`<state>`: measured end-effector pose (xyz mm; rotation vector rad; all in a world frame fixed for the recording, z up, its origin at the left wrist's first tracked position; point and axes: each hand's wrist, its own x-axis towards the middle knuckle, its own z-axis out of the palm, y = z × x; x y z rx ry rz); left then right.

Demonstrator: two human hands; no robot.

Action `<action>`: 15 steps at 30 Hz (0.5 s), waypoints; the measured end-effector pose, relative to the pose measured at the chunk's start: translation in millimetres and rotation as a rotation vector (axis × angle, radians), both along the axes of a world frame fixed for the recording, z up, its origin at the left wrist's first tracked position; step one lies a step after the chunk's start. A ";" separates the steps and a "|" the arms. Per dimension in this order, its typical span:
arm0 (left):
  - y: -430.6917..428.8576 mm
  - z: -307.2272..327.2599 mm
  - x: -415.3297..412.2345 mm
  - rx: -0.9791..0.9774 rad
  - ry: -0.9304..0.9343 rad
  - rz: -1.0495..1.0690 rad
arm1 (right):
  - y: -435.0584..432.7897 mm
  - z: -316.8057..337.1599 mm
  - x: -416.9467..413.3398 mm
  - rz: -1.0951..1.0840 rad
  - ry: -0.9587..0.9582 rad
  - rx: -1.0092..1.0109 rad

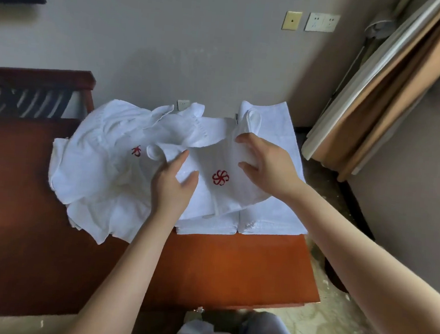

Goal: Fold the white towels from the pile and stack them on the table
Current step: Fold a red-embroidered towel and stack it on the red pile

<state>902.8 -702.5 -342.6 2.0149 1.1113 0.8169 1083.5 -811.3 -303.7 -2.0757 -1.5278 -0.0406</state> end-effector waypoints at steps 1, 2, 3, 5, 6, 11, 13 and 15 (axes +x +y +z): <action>-2.2 -1.0 3.5 0.002 -0.009 0.018 | 1.2 0.5 6.4 0.038 -0.015 -0.012; -3.5 -2.2 8.1 0.006 -0.015 0.046 | 3.9 2.0 13.9 0.076 -0.037 -0.019; -5.3 -3.4 12.3 0.000 -0.012 0.088 | 7.5 4.0 22.6 0.111 -0.061 -0.028; -12.2 -4.3 19.5 -0.031 -0.008 0.179 | 17.4 9.2 38.6 0.172 -0.141 -0.050; -16.3 -5.3 24.0 -0.043 -0.010 0.218 | 24.4 11.2 46.1 0.206 -0.201 -0.059; -31.2 -6.1 53.0 -0.136 0.021 0.327 | 63.6 21.3 65.5 0.359 -0.441 -0.145; -32.1 -4.8 60.8 -0.183 -0.010 0.360 | 79.2 24.6 68.2 0.380 -0.530 -0.178; -32.8 -6.9 65.4 -0.231 -0.053 0.393 | 94.6 26.6 73.2 0.382 -0.579 -0.186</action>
